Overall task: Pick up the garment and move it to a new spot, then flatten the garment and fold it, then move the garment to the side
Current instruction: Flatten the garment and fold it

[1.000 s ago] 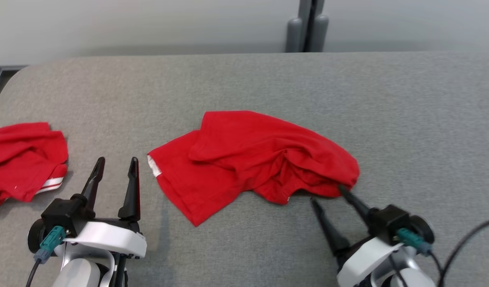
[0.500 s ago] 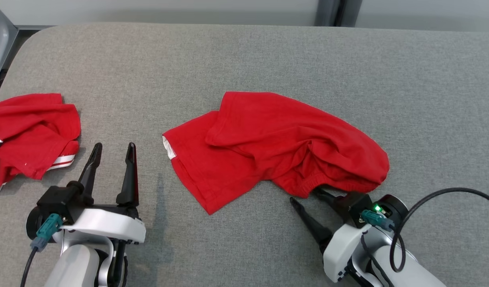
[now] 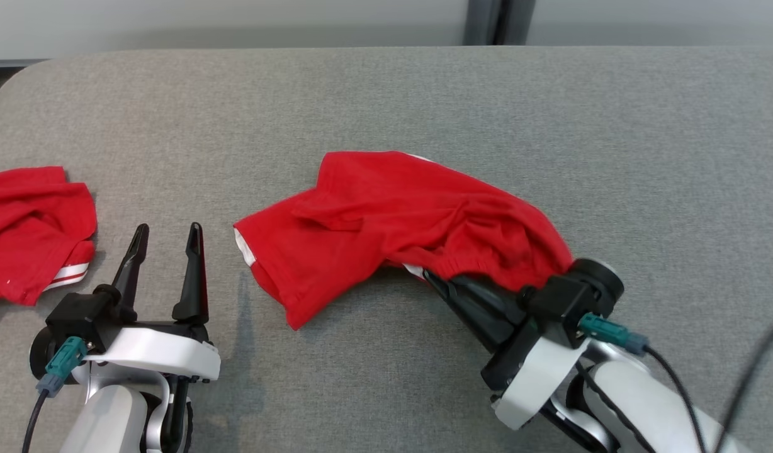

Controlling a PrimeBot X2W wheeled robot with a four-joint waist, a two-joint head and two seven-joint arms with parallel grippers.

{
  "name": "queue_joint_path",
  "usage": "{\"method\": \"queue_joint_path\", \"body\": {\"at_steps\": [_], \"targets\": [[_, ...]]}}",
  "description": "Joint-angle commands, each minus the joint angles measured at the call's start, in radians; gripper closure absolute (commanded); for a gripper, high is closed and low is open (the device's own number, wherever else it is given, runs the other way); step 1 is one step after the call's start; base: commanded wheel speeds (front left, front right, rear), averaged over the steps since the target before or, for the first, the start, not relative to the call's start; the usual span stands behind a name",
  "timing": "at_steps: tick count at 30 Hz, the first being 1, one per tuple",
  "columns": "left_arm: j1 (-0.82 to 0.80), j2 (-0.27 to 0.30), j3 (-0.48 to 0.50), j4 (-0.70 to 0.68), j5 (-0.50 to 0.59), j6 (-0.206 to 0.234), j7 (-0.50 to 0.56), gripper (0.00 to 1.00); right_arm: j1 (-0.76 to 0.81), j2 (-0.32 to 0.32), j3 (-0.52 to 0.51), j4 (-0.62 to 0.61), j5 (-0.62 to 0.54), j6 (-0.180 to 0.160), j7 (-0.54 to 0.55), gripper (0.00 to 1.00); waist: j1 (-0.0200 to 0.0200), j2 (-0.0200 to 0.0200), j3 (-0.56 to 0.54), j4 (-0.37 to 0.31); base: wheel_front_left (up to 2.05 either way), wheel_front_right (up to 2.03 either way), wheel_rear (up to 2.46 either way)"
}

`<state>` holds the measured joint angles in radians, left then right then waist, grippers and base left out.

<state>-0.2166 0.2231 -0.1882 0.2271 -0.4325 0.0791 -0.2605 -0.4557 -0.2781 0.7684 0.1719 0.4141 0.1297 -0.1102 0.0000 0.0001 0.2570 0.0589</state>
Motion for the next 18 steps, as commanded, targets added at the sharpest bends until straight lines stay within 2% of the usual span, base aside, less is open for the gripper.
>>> {"method": "queue_joint_path", "body": {"at_steps": [1, 10, 18], "targets": [[-0.008, 0.009, 0.004, -0.004, 0.005, -0.002, -0.003, 0.0, -0.019, -0.011, -0.002, -0.042, 0.007, 0.002, -0.005, 1.0, 0.0, -0.0001, -0.005, -0.012, 0.0, 0.0, 0.0], [-0.016, 0.028, 0.007, -0.022, 0.008, 0.009, 0.0, 0.0, -0.043, -0.069, -0.089, -0.324, 0.0, 0.002, 0.022, 1.0, 0.0, -0.0001, -0.015, -0.039, 0.0, 0.0, 0.0], [-0.001, 0.039, 0.009, -0.044, 0.004, 0.02, 0.003, 0.0, -0.014, -0.056, -0.222, -0.5, -0.038, 0.002, 0.034, 1.0, 0.0, -0.0001, -0.012, -0.048, 0.0, 0.0, 0.0]]}}
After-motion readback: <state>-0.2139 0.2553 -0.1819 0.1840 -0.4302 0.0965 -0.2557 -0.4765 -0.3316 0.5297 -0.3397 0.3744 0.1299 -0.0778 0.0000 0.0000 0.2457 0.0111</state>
